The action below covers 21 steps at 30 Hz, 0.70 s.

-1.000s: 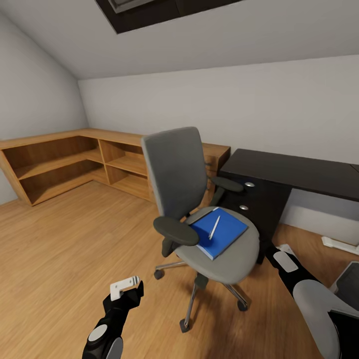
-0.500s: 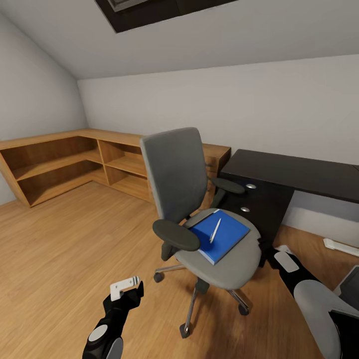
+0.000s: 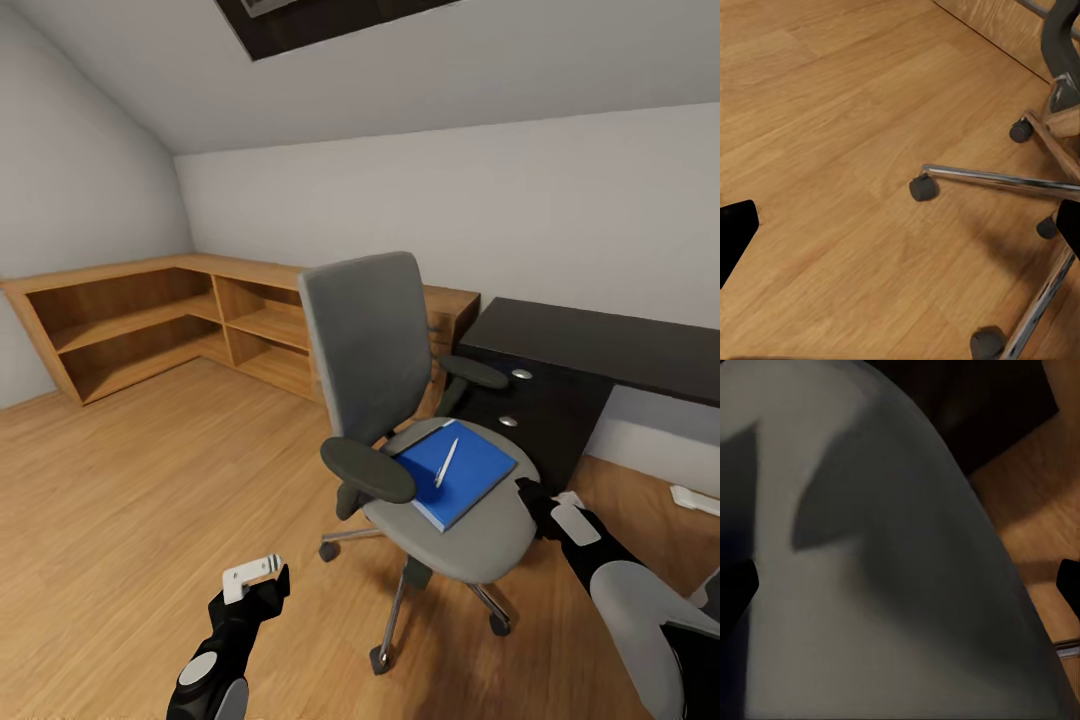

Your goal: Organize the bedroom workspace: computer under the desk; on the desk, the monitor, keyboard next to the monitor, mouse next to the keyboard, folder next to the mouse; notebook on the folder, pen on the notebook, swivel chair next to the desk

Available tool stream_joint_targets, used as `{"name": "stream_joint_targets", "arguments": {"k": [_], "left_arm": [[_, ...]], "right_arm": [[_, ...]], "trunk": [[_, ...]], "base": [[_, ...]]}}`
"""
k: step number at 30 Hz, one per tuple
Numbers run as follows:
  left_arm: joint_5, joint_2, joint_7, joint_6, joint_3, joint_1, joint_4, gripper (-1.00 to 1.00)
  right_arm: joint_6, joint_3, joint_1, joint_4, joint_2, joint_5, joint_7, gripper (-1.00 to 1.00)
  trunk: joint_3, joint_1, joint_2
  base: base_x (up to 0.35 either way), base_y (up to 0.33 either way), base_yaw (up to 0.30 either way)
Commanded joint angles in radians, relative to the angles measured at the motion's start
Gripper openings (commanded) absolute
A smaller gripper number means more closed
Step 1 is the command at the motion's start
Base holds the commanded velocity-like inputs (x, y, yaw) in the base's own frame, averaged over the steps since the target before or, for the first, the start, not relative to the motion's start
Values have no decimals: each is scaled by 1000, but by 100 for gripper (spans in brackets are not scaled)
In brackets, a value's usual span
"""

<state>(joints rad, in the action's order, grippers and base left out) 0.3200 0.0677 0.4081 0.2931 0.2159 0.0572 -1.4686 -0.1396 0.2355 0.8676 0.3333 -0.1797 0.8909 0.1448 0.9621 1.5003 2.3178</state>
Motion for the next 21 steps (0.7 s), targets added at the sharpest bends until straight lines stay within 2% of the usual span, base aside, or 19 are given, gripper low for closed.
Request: {"name": "stream_joint_targets", "arguments": {"k": [1,9,17,21], "left_arm": [[8,0,8,3,2,1,-1,100],[7,0,8,0,27,1,21,100],[7,0,8,-1,28,1,22,100],[8,0,8,-2,28,1,27,100]], "right_arm": [[-5,-7,-1,0,2,23,4,100],[-5,-6,-1,0,2,22,4,100],[0,-7,-1,1,3,22,4,100],[1,-7,-1,2,3,22,3,100]], "trunk": [[2,0,0],[12,0,0],[21,0,0],[26,0,0]], "base": [[0,0,165],[0,0,166],[2,0,167],[120,0,167]]}}
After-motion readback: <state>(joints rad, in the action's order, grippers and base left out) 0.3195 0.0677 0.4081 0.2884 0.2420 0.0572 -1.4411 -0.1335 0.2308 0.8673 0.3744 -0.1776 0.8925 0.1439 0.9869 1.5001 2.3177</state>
